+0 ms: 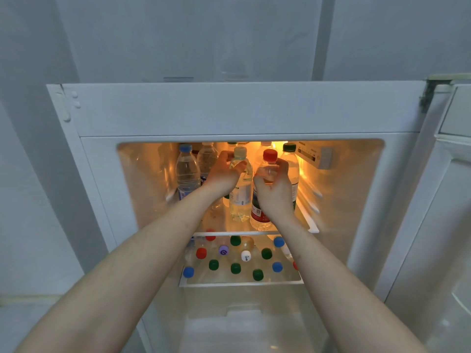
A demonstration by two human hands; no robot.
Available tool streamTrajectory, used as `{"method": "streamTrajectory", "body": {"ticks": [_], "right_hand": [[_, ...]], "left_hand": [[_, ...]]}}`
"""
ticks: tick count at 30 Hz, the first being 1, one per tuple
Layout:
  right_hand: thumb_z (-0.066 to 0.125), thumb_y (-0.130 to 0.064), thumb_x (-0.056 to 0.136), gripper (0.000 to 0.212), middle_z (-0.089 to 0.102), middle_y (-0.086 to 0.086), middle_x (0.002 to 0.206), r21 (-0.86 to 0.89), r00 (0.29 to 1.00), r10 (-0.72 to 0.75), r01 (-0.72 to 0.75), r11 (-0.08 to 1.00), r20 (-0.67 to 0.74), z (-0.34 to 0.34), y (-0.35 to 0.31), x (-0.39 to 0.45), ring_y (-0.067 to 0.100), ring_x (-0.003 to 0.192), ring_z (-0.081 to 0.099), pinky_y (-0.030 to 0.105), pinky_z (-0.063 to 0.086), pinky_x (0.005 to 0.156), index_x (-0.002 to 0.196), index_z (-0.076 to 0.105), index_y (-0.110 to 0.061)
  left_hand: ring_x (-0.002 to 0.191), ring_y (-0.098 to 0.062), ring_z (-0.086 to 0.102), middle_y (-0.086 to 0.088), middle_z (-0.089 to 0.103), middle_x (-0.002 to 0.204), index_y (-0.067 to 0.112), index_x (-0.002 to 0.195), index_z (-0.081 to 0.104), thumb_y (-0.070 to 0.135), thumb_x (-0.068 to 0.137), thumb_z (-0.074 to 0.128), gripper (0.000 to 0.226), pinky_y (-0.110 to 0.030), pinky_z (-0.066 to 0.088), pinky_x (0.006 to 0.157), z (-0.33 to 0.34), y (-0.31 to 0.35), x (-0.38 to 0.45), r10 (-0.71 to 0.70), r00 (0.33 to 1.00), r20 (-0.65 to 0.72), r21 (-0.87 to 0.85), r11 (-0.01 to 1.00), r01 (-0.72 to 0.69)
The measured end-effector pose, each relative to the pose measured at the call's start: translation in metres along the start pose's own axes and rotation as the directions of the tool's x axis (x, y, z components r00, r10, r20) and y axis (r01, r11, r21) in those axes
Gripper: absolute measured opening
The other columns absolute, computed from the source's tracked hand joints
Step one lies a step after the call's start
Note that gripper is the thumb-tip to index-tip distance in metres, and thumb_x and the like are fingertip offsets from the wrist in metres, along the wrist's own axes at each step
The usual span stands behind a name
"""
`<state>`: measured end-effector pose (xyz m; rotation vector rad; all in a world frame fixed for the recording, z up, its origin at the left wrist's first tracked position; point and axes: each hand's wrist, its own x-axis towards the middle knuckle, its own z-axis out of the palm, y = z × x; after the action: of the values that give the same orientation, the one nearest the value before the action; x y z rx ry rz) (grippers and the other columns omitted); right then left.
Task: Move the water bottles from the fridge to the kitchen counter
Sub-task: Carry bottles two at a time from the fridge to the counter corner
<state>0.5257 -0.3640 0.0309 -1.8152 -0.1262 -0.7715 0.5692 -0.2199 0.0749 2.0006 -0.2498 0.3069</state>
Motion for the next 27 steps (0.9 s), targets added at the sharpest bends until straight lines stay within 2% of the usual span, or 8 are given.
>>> {"method": "streamTrajectory", "body": {"ticks": [3, 7, 10, 13, 17, 21, 24, 27], "right_hand": [[0.063, -0.044, 0.086, 0.045, 0.061, -0.023, 0.104, 0.026, 1.000, 0.021, -0.021, 0.999, -0.012, -0.002, 0.000, -0.004, 0.002, 0.095, 0.062, 0.017, 0.048, 0.077, 0.124, 0.040, -0.041], [0.062, -0.050, 0.082, 0.041, 0.065, -0.021, 0.105, 0.061, 1.000, 0.025, -0.024, 0.998, -0.010, -0.002, -0.001, -0.007, -0.003, 0.098, 0.064, 0.013, 0.045, 0.077, 0.119, 0.049, -0.038], [0.062, -0.046, 0.083, 0.039, 0.066, -0.015, 0.102, 0.061, 1.000, 0.014, -0.013, 0.998, -0.012, -0.004, -0.004, -0.011, 0.002, 0.096, 0.065, 0.016, 0.046, 0.075, 0.118, 0.051, -0.034], [0.063, -0.041, 0.084, 0.030, 0.064, -0.021, 0.097, 0.068, 0.999, -0.004, 0.006, 0.998, -0.035, -0.007, -0.005, -0.015, -0.010, 0.096, 0.061, 0.014, 0.043, 0.074, 0.111, 0.050, -0.040], [0.064, -0.044, 0.081, 0.037, 0.063, -0.025, 0.101, 0.090, 0.999, 0.008, -0.004, 0.996, -0.037, -0.011, -0.007, -0.019, -0.008, 0.101, 0.061, 0.019, 0.049, 0.081, 0.115, 0.052, -0.038], [0.069, -0.051, 0.079, 0.031, 0.065, -0.026, 0.098, 0.128, 0.995, 0.049, -0.037, 0.991, -0.089, -0.012, -0.008, -0.023, 0.002, 0.100, 0.064, 0.031, 0.056, 0.087, 0.107, 0.055, -0.045], [0.070, -0.052, 0.079, 0.033, 0.067, -0.020, 0.096, 0.138, 0.995, 0.020, -0.006, 0.990, -0.099, -0.009, -0.010, -0.026, -0.004, 0.096, 0.061, 0.023, 0.050, 0.080, 0.107, 0.059, -0.039], [0.070, -0.049, 0.076, 0.030, 0.067, -0.015, 0.096, 0.130, 0.999, -0.014, 0.018, 0.991, -0.032, -0.003, -0.021, -0.032, 0.001, 0.093, 0.062, 0.019, 0.045, 0.076, 0.102, 0.057, -0.041]], "left_hand": [[0.112, -0.014, 0.054, 0.007, 0.052, 0.128, 0.032, 0.125, 0.041, 0.041, 0.096, 0.062, 0.037, -0.023, 0.040, 0.080, 0.001, 0.001, -0.008, 0.020, 1.000, -0.018, -0.020, 1.000, -0.020], [0.111, -0.010, 0.052, 0.010, 0.051, 0.127, 0.033, 0.127, 0.048, 0.051, 0.094, 0.063, 0.040, -0.019, 0.039, 0.080, -0.003, -0.002, -0.023, 0.127, 0.992, -0.017, 0.076, 0.989, -0.125], [0.117, -0.013, 0.052, 0.004, 0.051, 0.136, 0.027, 0.131, 0.055, 0.052, 0.099, 0.056, 0.041, -0.031, 0.044, 0.096, -0.007, -0.003, -0.033, 0.175, 0.984, -0.022, 0.163, 0.972, -0.169], [0.117, -0.020, 0.059, -0.001, 0.060, 0.129, 0.024, 0.130, 0.054, 0.048, 0.102, 0.053, 0.037, -0.040, 0.048, 0.100, -0.009, -0.003, -0.045, 0.189, 0.982, -0.031, 0.141, 0.973, -0.182], [0.104, -0.015, 0.065, 0.003, 0.068, 0.112, 0.021, 0.122, 0.058, 0.042, 0.102, 0.057, 0.029, -0.035, 0.051, 0.091, -0.008, 0.000, -0.065, 0.244, 0.963, -0.115, 0.122, 0.965, -0.231], [0.102, -0.002, 0.066, 0.012, 0.071, 0.106, 0.023, 0.117, 0.064, 0.040, 0.101, 0.062, 0.024, -0.028, 0.052, 0.089, -0.013, 0.000, -0.084, 0.165, 0.955, -0.245, -0.003, 0.985, -0.171], [0.104, 0.010, 0.062, 0.024, 0.070, 0.106, 0.036, 0.116, 0.064, 0.043, 0.099, 0.063, 0.018, -0.017, 0.051, 0.088, -0.024, -0.001, -0.104, 0.158, 0.937, -0.312, -0.035, 0.983, -0.178], [0.104, 0.004, 0.065, 0.020, 0.071, 0.108, 0.034, 0.117, 0.065, 0.040, 0.099, 0.065, 0.019, -0.019, 0.053, 0.088, -0.038, 0.006, -0.129, 0.179, 0.931, -0.318, -0.070, 0.975, -0.211]]}}
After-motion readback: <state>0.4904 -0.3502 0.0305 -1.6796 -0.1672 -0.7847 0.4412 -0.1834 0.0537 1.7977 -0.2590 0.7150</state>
